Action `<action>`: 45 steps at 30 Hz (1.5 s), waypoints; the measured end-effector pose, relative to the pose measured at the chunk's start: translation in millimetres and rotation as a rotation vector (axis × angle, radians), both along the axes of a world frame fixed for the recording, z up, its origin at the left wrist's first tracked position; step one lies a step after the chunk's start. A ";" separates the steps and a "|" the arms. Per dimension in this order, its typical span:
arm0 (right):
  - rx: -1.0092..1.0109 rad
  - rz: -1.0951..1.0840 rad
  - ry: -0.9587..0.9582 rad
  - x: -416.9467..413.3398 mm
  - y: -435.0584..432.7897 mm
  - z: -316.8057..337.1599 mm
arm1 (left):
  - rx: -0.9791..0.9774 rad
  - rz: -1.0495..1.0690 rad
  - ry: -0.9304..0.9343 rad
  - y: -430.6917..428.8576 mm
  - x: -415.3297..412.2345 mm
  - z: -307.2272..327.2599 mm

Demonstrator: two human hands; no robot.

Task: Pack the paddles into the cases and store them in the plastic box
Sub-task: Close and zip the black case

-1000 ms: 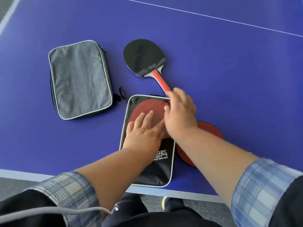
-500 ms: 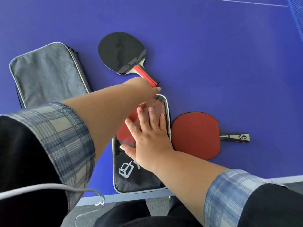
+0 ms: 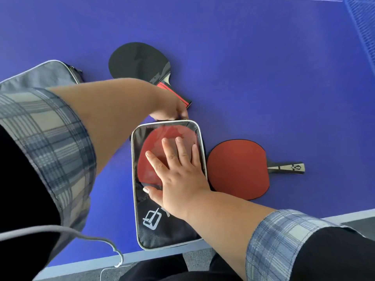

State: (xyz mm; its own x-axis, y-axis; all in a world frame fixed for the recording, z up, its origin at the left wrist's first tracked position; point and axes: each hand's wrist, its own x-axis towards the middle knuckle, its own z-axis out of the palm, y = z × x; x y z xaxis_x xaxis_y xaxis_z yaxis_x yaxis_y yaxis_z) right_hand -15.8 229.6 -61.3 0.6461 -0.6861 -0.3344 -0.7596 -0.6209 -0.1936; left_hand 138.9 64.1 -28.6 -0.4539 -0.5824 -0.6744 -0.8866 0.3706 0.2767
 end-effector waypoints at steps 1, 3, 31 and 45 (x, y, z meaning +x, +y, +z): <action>0.002 0.000 0.002 -0.1 -0.1 -0.3 | 0.004 0.033 -0.010 -0.5 2.2 -0.6; 0.003 0.001 0.005 -0.3 0.5 -0.4 | -0.068 0.016 0.016 3.6 2.9 -0.1; -0.041 -0.014 0.077 1.9 0.5 -3.3 | -0.519 0.013 -0.303 107.3 95.8 -6.4; -0.022 -0.011 0.147 6.7 -2.8 -3.3 | -0.520 0.468 -0.238 180.3 59.2 -11.6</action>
